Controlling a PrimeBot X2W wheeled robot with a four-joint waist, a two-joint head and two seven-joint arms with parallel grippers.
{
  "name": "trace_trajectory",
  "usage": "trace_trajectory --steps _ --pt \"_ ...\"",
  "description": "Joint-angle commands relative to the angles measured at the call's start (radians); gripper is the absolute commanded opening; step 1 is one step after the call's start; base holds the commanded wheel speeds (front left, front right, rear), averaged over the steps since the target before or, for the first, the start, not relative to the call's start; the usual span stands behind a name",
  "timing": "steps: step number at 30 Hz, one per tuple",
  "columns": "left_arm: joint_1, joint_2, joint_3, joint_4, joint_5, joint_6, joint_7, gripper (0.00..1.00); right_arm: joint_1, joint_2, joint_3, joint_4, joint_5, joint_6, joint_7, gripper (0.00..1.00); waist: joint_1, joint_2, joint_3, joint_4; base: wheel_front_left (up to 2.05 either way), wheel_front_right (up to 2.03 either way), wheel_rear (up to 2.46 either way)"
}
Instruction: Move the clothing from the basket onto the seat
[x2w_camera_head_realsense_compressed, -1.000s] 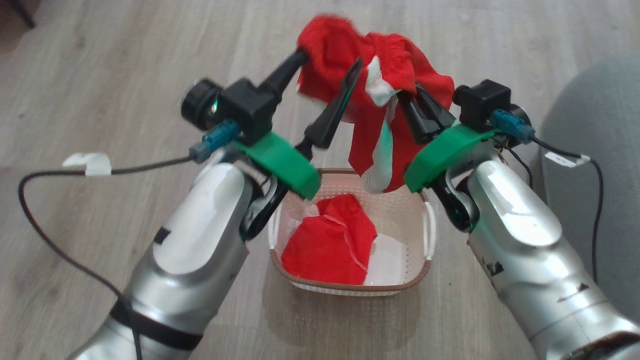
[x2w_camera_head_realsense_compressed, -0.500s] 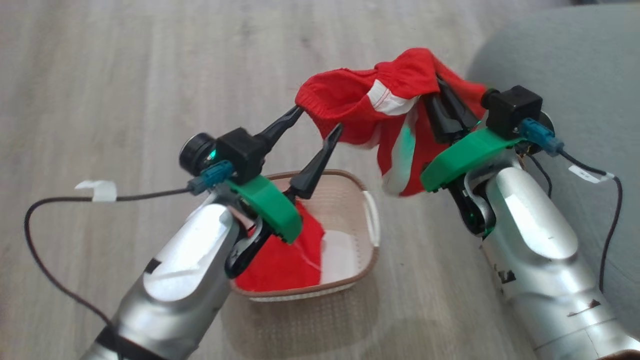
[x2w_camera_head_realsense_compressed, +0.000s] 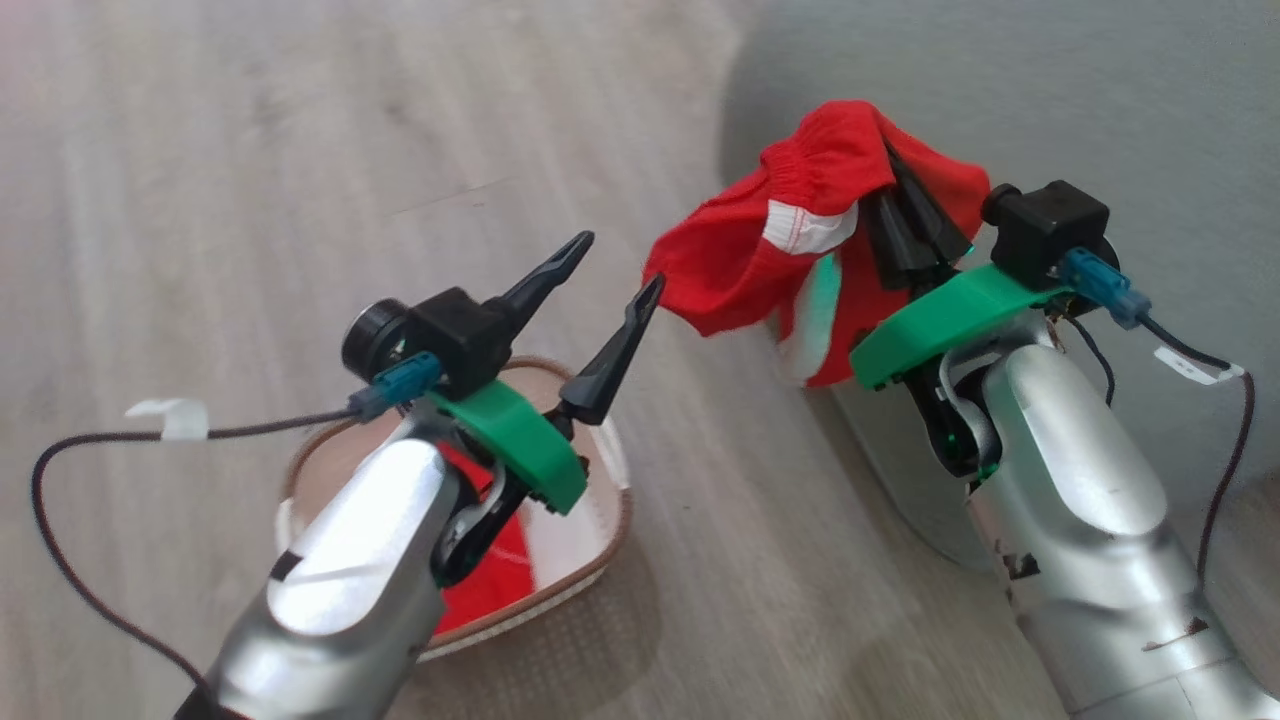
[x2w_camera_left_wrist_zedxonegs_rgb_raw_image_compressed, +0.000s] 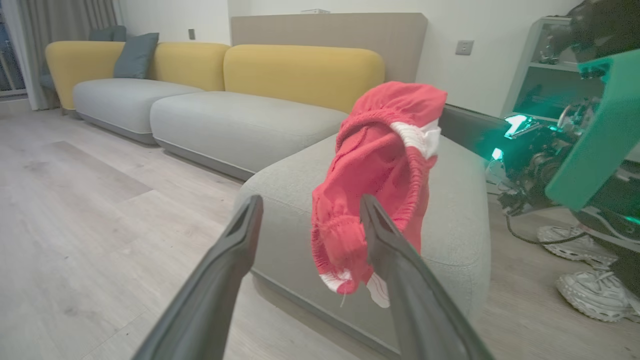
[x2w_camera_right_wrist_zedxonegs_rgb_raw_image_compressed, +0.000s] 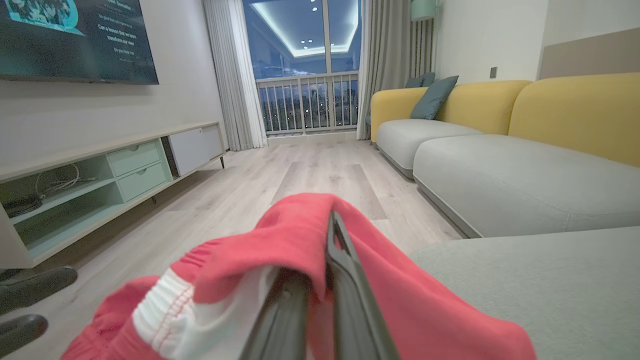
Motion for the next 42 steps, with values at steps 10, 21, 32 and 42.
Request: trace_trajectory --steps 10,21,32,42 --pt "-0.012 0.038 0.037 -0.062 -0.003 -0.001 -0.005 1.0 -0.003 0.017 -0.032 -0.101 0.015 0.0 -0.006 0.0 0.0 0.0 0.021 -0.182 0.0 0.0 0.0" --pt "-0.069 0.063 -0.024 -0.072 -0.022 -0.001 -0.005 1.0 0.067 0.012 -0.196 -0.207 -0.063 0.0 -0.006 0.0 0.0 0.0 0.11 -0.204 0.0 0.0 0.0" --pt "-0.087 0.145 -0.053 -0.125 -0.011 -0.001 -0.005 1.0 -0.084 -0.017 -0.299 -0.154 -0.134 0.0 -0.006 0.0 0.0 0.0 0.261 -0.206 0.0 0.0 0.0" --pt "-0.143 0.239 -0.092 -0.187 -0.002 -0.001 -0.005 1.0 -0.369 -0.103 -0.452 -0.033 -0.222 0.0 -0.006 0.0 0.0 0.0 0.439 -0.135 0.0 0.0 0.0"
